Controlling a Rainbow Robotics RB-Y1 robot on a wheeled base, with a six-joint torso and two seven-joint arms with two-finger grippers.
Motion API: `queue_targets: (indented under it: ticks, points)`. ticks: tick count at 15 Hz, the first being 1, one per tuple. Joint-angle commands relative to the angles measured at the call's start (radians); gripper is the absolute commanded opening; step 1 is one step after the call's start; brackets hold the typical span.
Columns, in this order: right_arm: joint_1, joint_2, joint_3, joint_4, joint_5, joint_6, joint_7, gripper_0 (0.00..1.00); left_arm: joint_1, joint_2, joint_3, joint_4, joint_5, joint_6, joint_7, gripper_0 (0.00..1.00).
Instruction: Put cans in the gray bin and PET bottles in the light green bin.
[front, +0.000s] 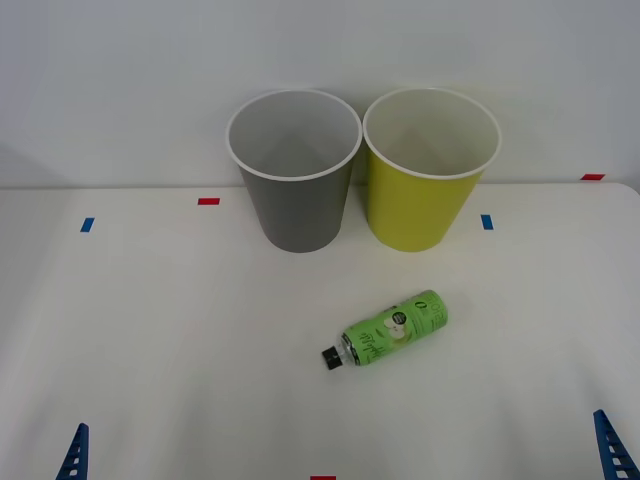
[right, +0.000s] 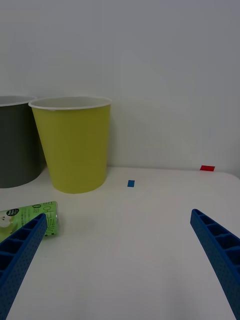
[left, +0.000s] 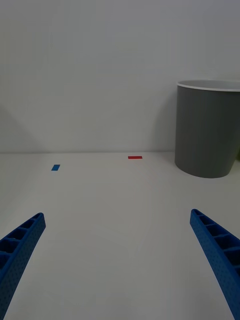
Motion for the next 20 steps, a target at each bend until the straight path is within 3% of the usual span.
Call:
queue_targets:
  ticks: [1,20]
  points:
    - [0.000,0.000,0.000,0.000,0.000,0.000,0.000,1.00,0.000,0.000,0.000,0.000,0.000,0.000,0.000,1.00]
    - [0.000,0.000,0.000,0.000,0.000,0.000,0.000,1.00,0.000,0.000,0.000,0.000,0.000,0.000,0.000,1.00]
